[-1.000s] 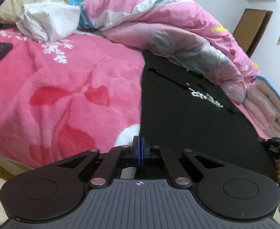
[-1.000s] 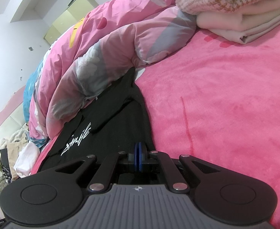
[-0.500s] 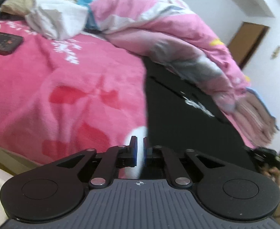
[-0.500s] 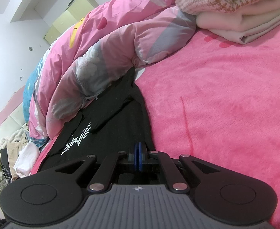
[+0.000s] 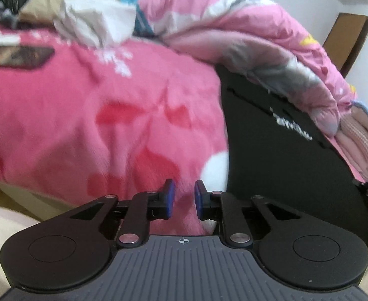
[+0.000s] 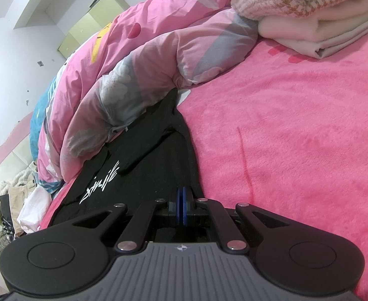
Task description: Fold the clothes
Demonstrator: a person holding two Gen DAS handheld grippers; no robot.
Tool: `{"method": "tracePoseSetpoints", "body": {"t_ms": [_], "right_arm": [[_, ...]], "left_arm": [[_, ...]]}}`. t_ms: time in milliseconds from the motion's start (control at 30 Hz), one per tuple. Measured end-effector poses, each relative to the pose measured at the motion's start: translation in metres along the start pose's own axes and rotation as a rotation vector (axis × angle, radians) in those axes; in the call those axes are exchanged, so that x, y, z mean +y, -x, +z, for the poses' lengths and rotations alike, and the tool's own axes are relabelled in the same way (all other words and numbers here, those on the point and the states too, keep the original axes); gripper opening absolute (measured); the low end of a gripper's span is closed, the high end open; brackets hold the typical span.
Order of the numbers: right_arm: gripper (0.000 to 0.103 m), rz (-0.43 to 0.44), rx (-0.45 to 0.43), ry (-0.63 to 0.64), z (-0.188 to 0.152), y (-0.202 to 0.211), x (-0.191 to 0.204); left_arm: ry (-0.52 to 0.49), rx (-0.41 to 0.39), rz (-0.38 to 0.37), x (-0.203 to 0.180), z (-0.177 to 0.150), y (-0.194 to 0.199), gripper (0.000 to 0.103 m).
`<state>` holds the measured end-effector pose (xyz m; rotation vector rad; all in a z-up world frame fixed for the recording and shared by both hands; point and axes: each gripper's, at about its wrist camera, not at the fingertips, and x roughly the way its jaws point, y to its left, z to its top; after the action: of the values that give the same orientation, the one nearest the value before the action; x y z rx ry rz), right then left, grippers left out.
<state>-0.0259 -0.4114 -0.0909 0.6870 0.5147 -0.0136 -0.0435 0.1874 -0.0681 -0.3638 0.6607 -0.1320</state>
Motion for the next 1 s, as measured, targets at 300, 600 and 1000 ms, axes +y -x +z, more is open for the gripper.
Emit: {"method": "tracePoseSetpoints", "body": {"t_ms": [300, 600, 1000], "right_arm": [[0.001, -0.001, 0.0, 0.001, 0.0, 0.0, 0.001], [0.001, -0.001, 0.001, -0.001, 0.0, 0.001, 0.001], [0.032, 0.145, -0.175, 0.14, -0.015, 0.051, 0.046]], "left_arm": [[-0.174, 0.114, -0.212, -0.042, -0.006, -0.014, 0.024], [-0.161, 0.291, -0.063, -0.02, -0.022, -0.015, 0.026], [-0.255, 0.073, -0.136, -0.068, 0.013, 0.002, 0.066]]}}
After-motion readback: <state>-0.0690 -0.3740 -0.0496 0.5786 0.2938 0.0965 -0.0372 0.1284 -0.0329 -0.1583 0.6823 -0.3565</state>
